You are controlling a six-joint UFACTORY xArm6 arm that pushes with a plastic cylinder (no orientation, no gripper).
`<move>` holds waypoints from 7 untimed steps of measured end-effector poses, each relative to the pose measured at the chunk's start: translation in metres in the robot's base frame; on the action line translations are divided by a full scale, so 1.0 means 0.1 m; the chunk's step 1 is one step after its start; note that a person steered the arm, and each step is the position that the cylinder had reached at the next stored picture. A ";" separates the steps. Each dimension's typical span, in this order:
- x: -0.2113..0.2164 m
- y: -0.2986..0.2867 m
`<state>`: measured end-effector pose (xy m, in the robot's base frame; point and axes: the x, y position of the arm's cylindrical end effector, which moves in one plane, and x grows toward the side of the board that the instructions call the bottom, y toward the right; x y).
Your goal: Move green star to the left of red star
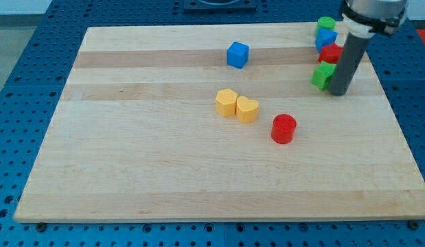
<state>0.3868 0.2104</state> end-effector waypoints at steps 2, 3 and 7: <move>-0.38 -0.02; -0.47 -0.02; -0.43 -0.54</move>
